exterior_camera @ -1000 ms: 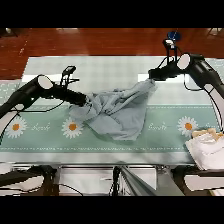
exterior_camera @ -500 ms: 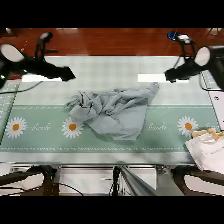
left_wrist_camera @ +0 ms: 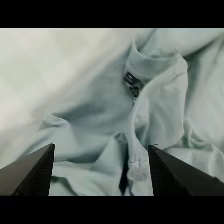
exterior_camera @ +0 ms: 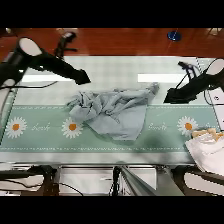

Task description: Fold the shirts.

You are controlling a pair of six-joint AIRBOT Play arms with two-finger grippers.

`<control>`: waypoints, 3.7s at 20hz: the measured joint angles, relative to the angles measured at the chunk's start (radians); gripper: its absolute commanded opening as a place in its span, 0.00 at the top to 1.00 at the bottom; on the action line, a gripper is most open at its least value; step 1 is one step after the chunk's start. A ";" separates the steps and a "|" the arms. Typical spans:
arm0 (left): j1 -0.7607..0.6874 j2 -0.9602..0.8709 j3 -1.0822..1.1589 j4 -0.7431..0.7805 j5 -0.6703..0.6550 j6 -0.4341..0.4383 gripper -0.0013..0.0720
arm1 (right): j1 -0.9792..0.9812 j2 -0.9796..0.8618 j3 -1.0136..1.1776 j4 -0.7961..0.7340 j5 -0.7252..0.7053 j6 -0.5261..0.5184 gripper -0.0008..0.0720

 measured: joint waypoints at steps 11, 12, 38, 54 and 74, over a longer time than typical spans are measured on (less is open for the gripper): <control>-0.030 -0.156 0.003 -0.066 -0.114 0.058 0.00 | -0.007 0.076 -0.326 0.202 -0.023 -0.092 0.35; -0.033 -0.166 0.003 -0.078 -0.115 0.066 0.00 | -0.007 0.086 -0.349 0.209 -0.032 -0.095 0.35; -0.052 -0.235 0.092 -0.161 -0.195 0.153 0.94 | 0.251 0.113 -0.537 0.410 -0.371 0.009 0.29; 0.153 -0.046 0.555 -0.176 -0.209 0.026 0.95 | 0.293 0.533 -0.183 0.279 -0.514 0.157 0.96; 0.382 0.740 0.599 0.249 -0.367 -0.294 0.95 | -0.019 0.728 0.572 -0.134 -0.105 0.238 0.96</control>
